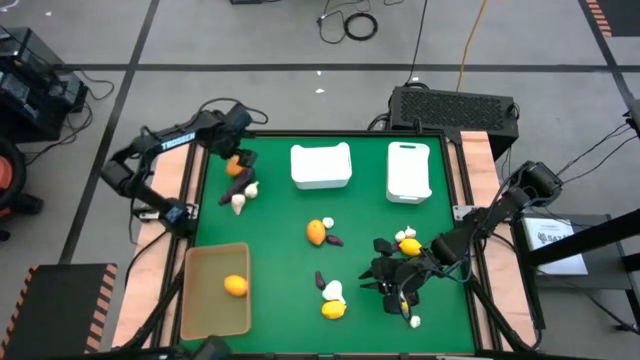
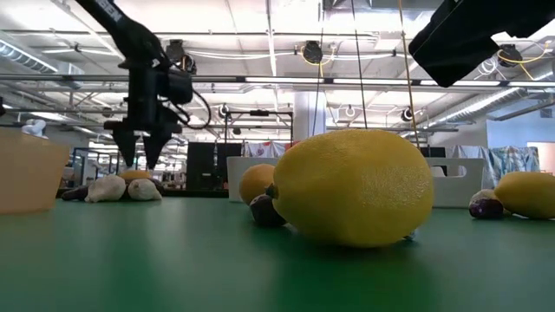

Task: Sort produce into baskets
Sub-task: Put the yellow lemon into the yellow bin

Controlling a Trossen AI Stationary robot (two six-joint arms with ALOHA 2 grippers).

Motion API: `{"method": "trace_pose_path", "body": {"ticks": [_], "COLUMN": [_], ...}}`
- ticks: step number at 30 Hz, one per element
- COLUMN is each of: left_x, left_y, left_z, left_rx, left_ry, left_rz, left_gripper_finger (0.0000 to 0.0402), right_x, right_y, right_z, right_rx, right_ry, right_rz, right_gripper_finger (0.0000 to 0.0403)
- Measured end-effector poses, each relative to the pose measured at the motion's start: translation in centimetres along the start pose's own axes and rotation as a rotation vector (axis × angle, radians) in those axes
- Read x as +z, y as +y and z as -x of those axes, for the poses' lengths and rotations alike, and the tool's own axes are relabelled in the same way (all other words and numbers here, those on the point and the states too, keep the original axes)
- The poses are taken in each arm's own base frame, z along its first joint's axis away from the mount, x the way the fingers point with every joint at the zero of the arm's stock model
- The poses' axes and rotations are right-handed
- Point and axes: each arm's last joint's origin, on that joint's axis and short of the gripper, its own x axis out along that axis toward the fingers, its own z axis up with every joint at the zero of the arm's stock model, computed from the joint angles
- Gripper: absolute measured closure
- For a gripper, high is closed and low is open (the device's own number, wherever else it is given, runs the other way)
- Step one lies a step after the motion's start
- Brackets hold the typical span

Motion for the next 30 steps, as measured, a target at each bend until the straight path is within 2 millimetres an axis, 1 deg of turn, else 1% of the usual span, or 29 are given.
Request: {"method": "trace_pose_path", "body": {"ticks": [10, 15, 17, 25, 30], "left_x": [0.4, 0.5, 0.5, 0.5, 0.6], "left_y": [-0.5, -0.5, -0.5, -0.5, -0.5], "left_z": [-2.4, -2.8, -2.8, -2.8, -2.8], "left_rx": [-0.012, -0.007, -0.006, -0.006, -0.002], "left_ry": [0.099, 0.112, 0.112, 0.108, 0.105], "left_rz": [-0.052, -0.054, -0.054, -0.053, -0.053], "left_gripper_finger": [0.0077, 0.0080, 0.0089, 0.0148, 0.0155], "right_x": [0.0, 0.0, 0.0, 0.0, 0.0], "right_y": [0.0, 0.0, 0.0, 0.0, 0.0], "right_z": [0.0, 0.0, 0.0, 0.0, 0.0], "right_rx": [0.000, -0.001, -0.001, -0.001, -0.001], "right_ry": [0.000, 0.000, 0.000, 0.000, 0.000], "right_rz": [0.011, 0.026, 0.026, 0.029, 0.027], "right_gripper_finger": [0.0316, 0.0316, 0.0316, 0.0316, 0.0316]}}
